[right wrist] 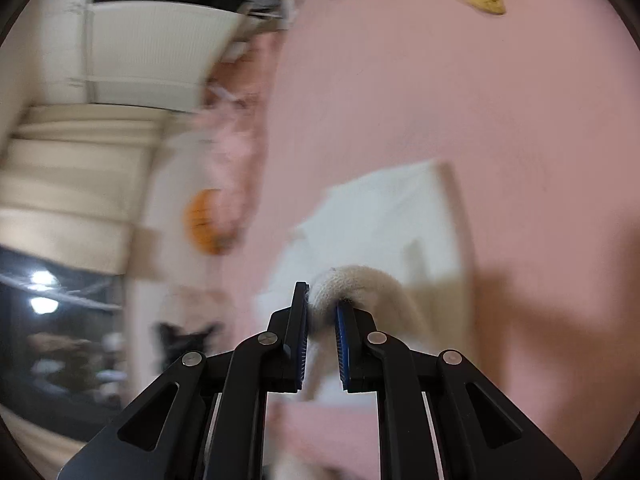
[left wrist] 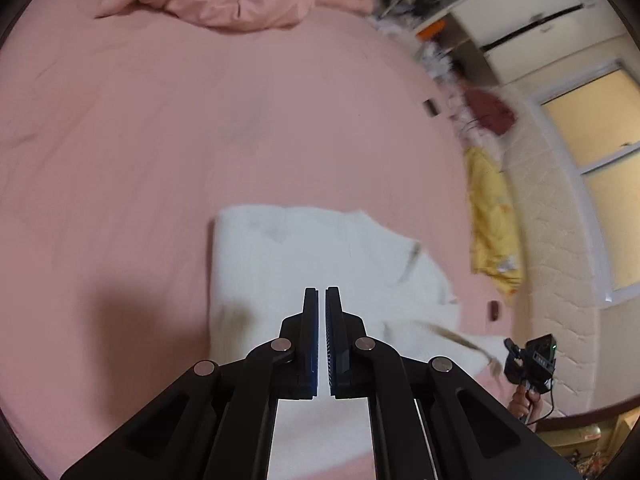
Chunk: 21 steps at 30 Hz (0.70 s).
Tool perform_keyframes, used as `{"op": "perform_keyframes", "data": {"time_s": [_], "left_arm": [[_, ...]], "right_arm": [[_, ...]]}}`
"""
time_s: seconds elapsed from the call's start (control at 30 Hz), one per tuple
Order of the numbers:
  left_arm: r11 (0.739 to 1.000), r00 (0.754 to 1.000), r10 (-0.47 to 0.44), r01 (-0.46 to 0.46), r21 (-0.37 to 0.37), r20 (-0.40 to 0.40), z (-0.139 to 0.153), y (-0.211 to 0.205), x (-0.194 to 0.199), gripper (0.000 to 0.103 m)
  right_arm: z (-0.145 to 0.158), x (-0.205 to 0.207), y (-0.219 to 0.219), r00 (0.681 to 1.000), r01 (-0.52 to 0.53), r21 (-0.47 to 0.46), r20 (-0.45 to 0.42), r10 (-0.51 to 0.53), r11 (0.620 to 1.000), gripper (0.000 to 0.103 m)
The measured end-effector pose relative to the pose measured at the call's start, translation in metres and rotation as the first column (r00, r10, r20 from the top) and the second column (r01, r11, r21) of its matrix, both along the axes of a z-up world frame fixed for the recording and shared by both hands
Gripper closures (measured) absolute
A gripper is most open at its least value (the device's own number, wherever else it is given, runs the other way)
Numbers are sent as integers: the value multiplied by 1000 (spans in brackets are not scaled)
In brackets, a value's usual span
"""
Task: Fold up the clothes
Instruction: 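Lift the hem with both grippers and fold it toward the collar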
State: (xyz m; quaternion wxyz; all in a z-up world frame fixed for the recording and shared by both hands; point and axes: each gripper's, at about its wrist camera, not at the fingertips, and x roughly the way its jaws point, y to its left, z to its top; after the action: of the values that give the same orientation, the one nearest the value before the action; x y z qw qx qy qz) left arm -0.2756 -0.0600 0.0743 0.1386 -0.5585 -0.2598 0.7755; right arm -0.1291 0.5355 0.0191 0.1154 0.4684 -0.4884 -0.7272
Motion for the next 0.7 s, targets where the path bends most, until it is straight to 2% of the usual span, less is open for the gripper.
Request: {"op": "perform_keyframes", "data": {"time_s": [0.07, 0.13, 0.17, 0.23, 0.3, 0.4, 0.47, 0.53, 0.57, 0.6, 0.63, 0.7], "left_arm": [[999, 999, 4, -6, 36, 49, -20, 1, -4, 92], [996, 996, -33, 26, 82, 84, -40, -1, 7, 64], [996, 994, -49, 41, 78, 96, -51, -3, 16, 49], [998, 994, -55, 57, -10, 96, -68, -10, 36, 49], [993, 996, -70, 75, -93, 60, -77, -16, 50, 49], [982, 991, -133, 127, -141, -31, -81, -10, 61, 49], [965, 978, -191, 173, -200, -80, -80, 4, 62, 49], [954, 971, -223, 201, -225, -80, -82, 15, 60, 50], [949, 971, -226, 202, -242, -76, -84, 18, 59, 53], [944, 971, -226, 199, -264, -75, -85, 19, 59, 73], [942, 971, -227, 199, -272, -76, -86, 20, 60, 83], [950, 970, -226, 198, -243, -93, -80, 20, 65, 88]], "right_arm": [[-36, -11, 5, 993, 50, -37, 109, -45, 998, 90], [-58, -9, 6, 990, 74, -86, 126, -63, 993, 90], [-65, -6, 7, 990, 76, -102, 125, -63, 992, 90], [-70, 1, 7, 992, 74, -112, 114, -61, 991, 90], [-67, 8, 7, 995, 62, -122, 91, -51, 991, 90], [-60, 16, 5, 997, 39, -118, 71, -31, 992, 90], [-58, 20, 4, 998, 33, -125, 63, -25, 992, 90], [-56, 20, 1, 998, 26, -120, 58, -19, 992, 90], [-55, 21, 0, 998, 22, -116, 55, -15, 993, 90], [-54, 22, -1, 999, 21, -114, 52, -15, 993, 90], [-53, 24, -2, 999, 23, -120, 49, -17, 993, 90], [-51, 27, -3, 999, 28, -136, 41, -22, 990, 90]]}}
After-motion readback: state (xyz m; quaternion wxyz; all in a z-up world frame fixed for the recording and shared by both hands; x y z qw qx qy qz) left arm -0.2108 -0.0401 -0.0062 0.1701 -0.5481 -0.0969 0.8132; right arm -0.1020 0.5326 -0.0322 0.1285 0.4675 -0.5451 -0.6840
